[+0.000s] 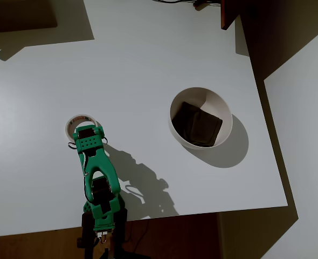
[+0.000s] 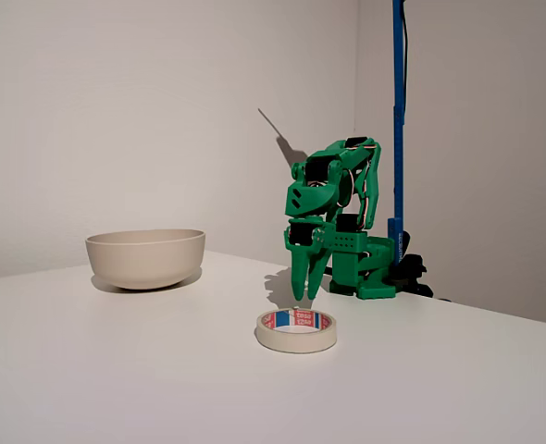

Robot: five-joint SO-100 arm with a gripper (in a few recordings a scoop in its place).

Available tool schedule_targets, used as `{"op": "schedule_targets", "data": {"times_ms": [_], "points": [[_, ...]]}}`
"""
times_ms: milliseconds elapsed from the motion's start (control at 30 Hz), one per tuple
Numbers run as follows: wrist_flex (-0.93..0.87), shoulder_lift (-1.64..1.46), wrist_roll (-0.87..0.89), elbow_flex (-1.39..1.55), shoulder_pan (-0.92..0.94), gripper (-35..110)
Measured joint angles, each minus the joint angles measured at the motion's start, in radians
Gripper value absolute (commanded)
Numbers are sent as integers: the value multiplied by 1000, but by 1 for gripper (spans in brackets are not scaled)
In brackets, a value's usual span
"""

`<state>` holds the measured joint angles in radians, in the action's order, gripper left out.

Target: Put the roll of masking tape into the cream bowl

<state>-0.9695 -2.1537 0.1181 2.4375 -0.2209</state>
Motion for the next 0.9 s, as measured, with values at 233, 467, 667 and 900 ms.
{"op": "schedule_targets", "data": {"times_ms": [233, 467, 667, 900], "points": [[20, 74, 0, -15, 11, 13], [55, 179, 2, -31, 11, 12], [64, 210, 18, -46, -5, 12], [32, 229, 26, -46, -37, 4]]}}
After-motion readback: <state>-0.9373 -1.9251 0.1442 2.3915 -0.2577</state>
